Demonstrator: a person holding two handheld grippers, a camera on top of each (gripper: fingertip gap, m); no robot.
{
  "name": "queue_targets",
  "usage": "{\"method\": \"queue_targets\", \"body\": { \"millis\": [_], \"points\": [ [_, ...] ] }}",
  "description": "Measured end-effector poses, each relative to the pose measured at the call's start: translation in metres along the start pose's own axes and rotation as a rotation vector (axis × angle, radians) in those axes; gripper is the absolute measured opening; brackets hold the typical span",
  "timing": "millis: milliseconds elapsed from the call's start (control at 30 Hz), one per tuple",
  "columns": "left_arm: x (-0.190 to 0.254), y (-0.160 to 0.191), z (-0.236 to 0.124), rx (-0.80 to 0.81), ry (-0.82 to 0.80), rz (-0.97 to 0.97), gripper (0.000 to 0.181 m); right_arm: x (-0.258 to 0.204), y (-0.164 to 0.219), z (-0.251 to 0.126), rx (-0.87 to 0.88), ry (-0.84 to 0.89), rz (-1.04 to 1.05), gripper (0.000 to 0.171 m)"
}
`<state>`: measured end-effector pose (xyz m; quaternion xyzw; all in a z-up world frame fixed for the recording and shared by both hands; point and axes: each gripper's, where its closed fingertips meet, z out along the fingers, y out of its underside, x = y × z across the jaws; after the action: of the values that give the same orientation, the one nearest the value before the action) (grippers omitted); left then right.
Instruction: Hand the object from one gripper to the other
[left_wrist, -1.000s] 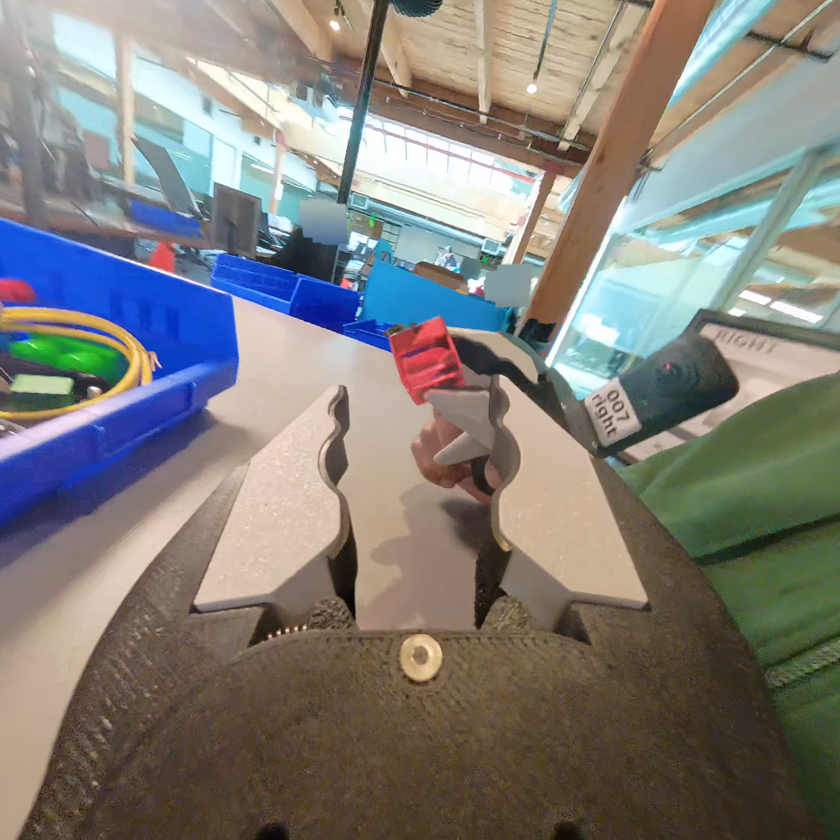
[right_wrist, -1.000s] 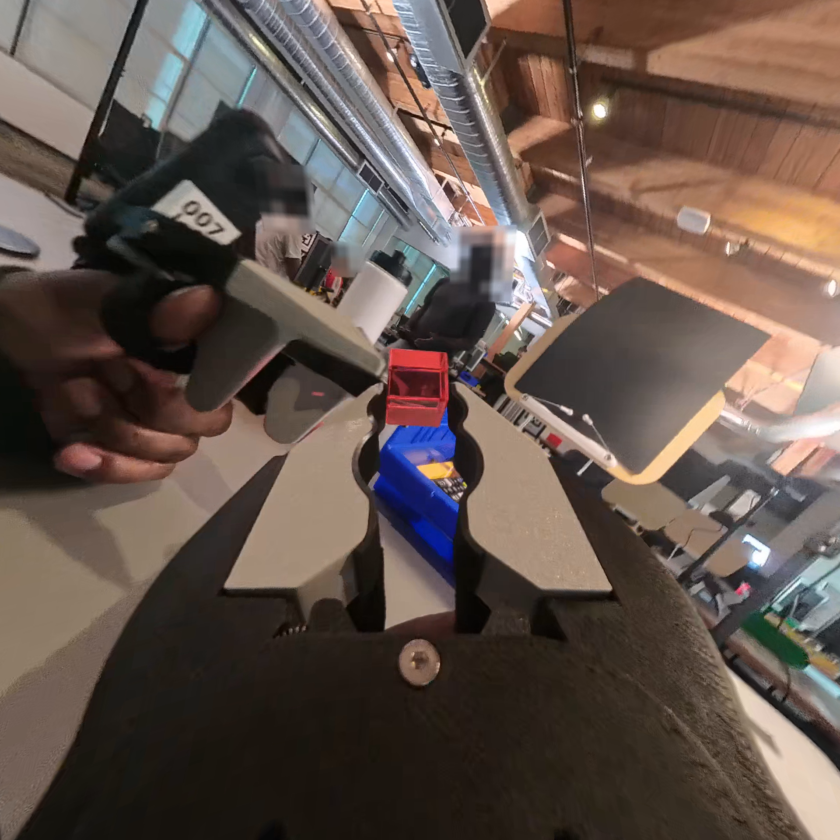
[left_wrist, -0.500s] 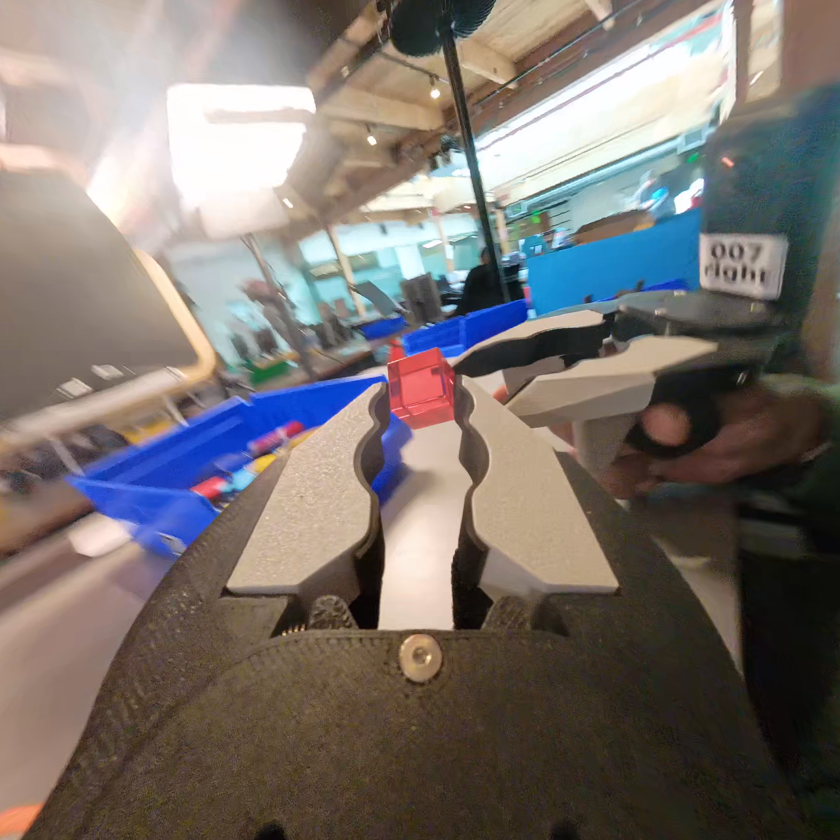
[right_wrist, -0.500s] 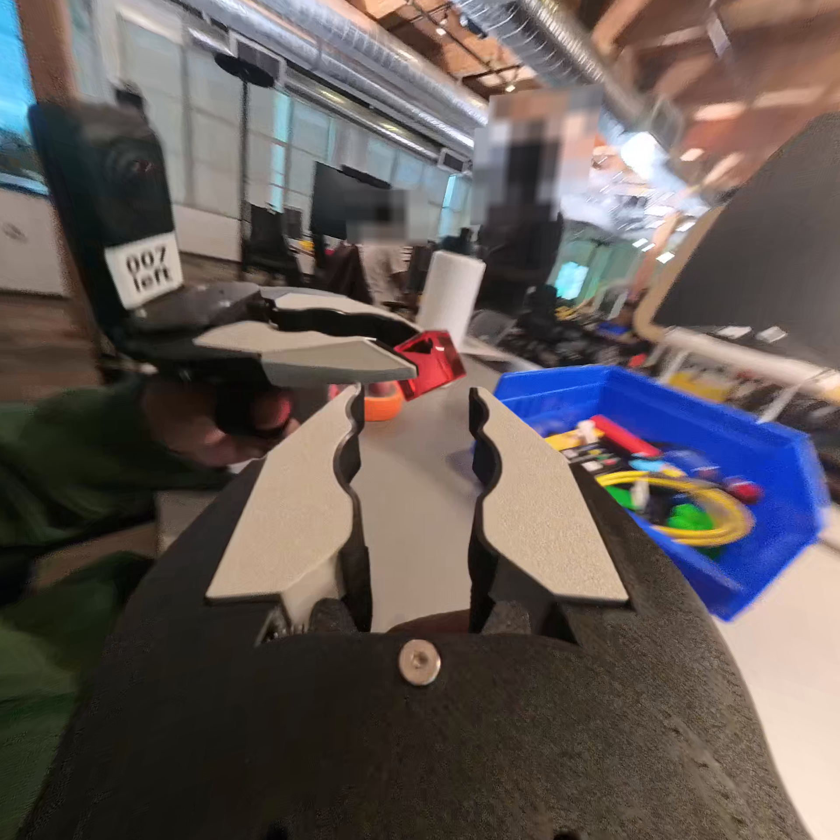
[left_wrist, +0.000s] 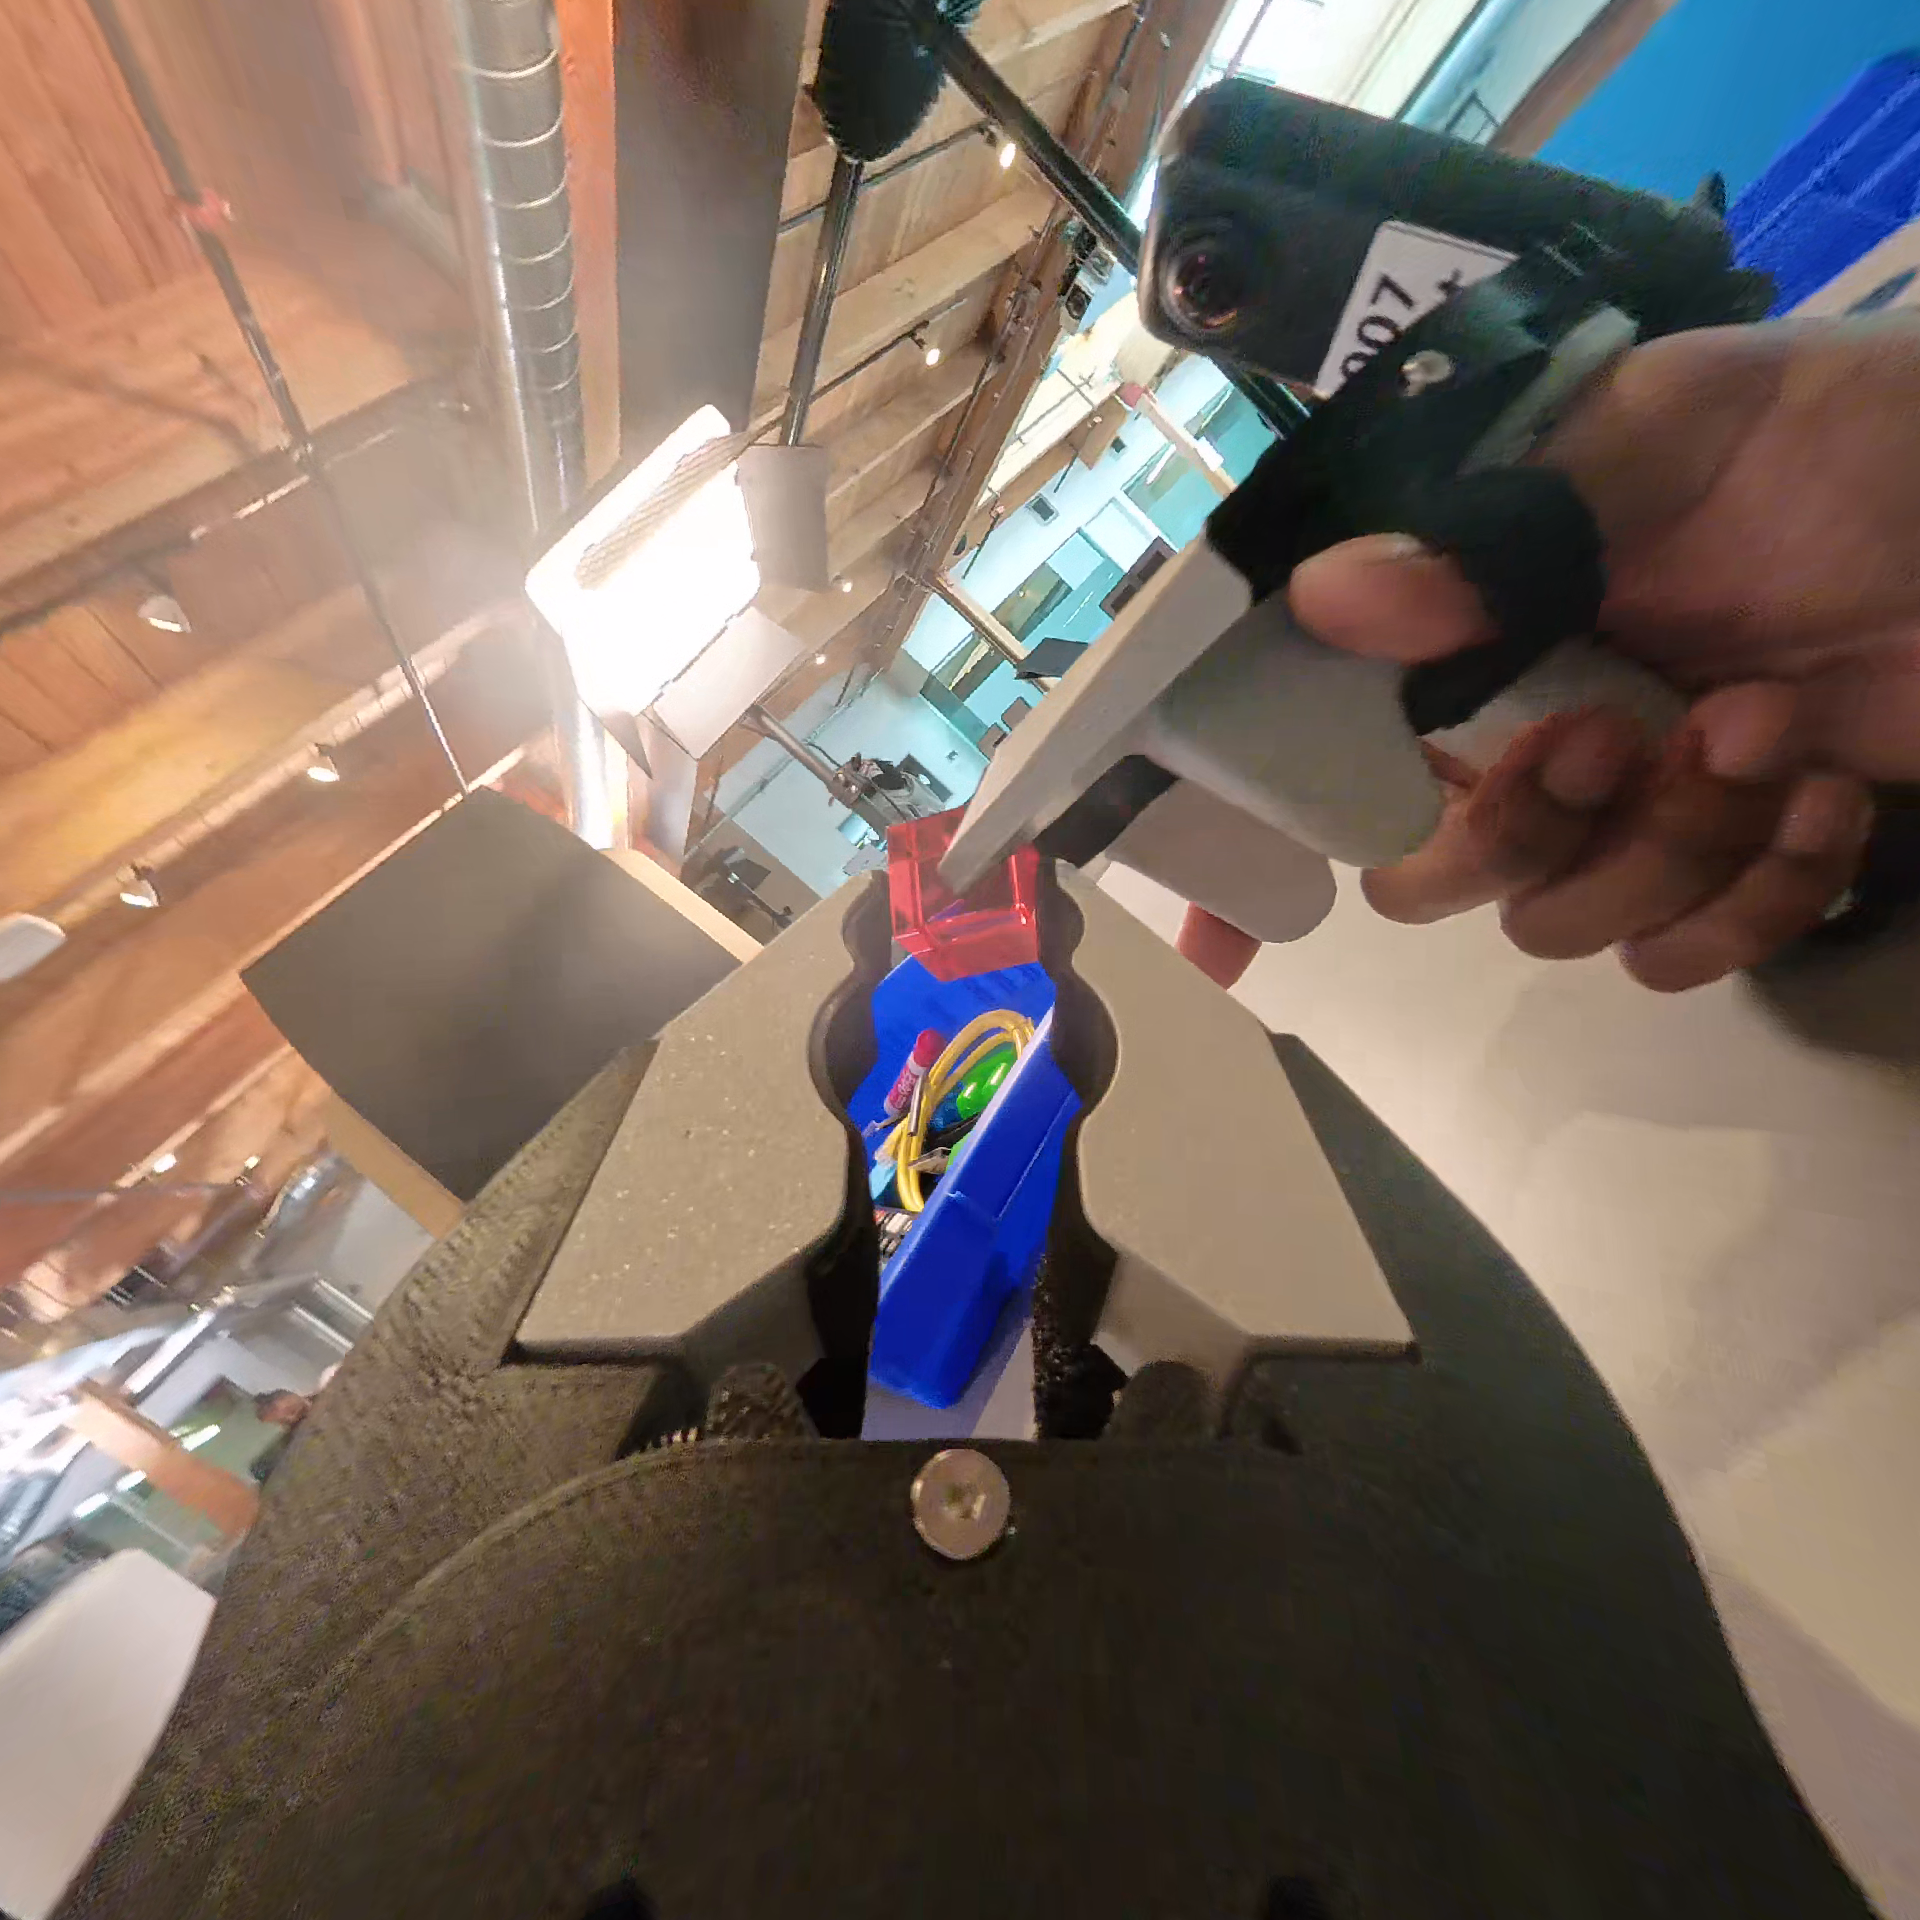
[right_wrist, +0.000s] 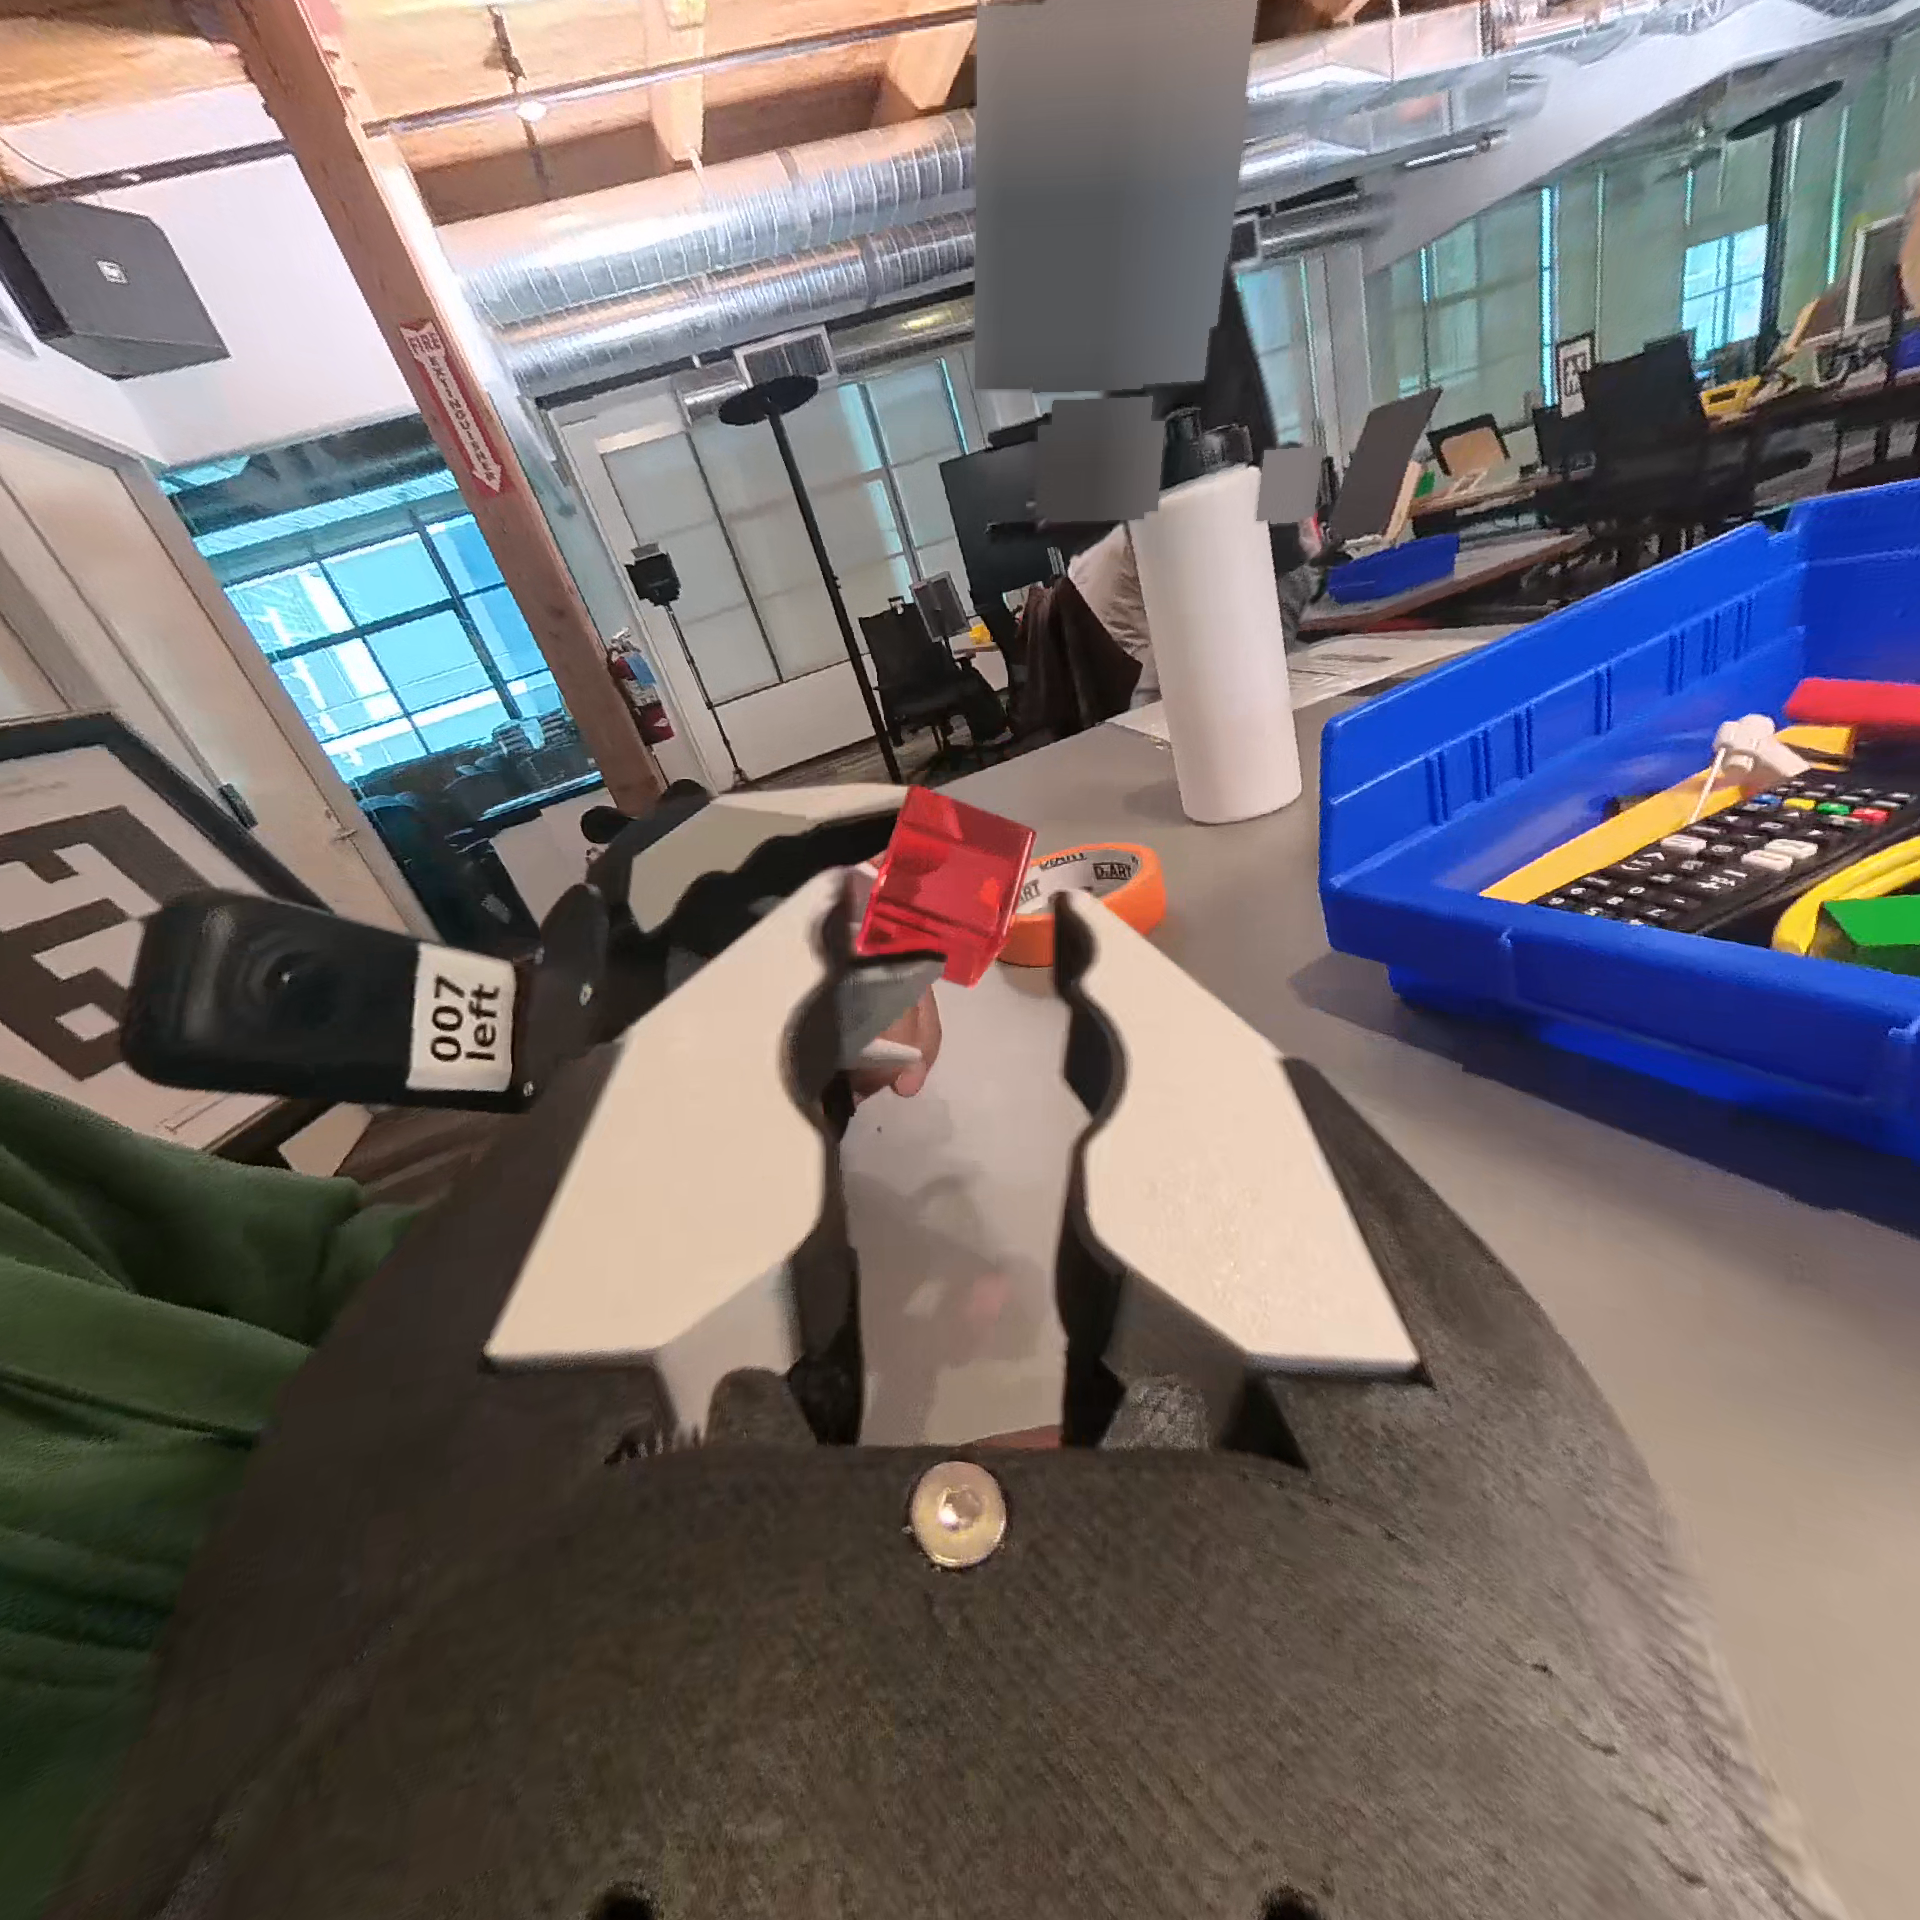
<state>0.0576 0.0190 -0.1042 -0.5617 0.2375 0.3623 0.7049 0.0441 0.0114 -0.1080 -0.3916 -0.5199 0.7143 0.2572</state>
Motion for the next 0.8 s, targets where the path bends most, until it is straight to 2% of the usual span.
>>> {"method": "queue_targets", "body": {
  "millis": [100, 200, 367, 467, 533, 667, 800],
  "points": [
    [0.002, 0.003, 0.002, -0.008, 0.007, -0.016, 0.028, 0.006, -0.005, -0.003, 0.029, 0.061, -0.062, 0.032],
    [-0.001, 0.010, 0.003, -0.029, 0.048, -0.189, 0.032, 0.016, -0.017, -0.010, 0.080, 0.218, -0.272, 0.028],
    [-0.010, 0.010, -0.001, 0.013, 0.204, -0.729, 0.045, 0.015, -0.022, -0.012, 0.077, 0.401, -0.636, 0.028],
    [-0.011, 0.002, -0.006, 0.073, 0.358, -1.074, 0.054, 0.011, -0.019, -0.008, 0.059, 0.434, -0.772, 0.028],
    [-0.011, 0.000, -0.007, 0.089, 0.429, -1.232, 0.056, 0.006, -0.017, -0.006, 0.059, 0.430, -0.841, 0.028],
    [-0.009, -0.002, -0.009, 0.099, 0.510, -1.363, 0.057, -0.005, -0.013, -0.001, 0.059, 0.420, -0.980, 0.028],
    [-0.003, -0.003, -0.010, 0.091, 0.567, -1.404, 0.055, -0.014, -0.004, 0.005, 0.036, 0.406, -1.107, 0.028]
  ]
}}
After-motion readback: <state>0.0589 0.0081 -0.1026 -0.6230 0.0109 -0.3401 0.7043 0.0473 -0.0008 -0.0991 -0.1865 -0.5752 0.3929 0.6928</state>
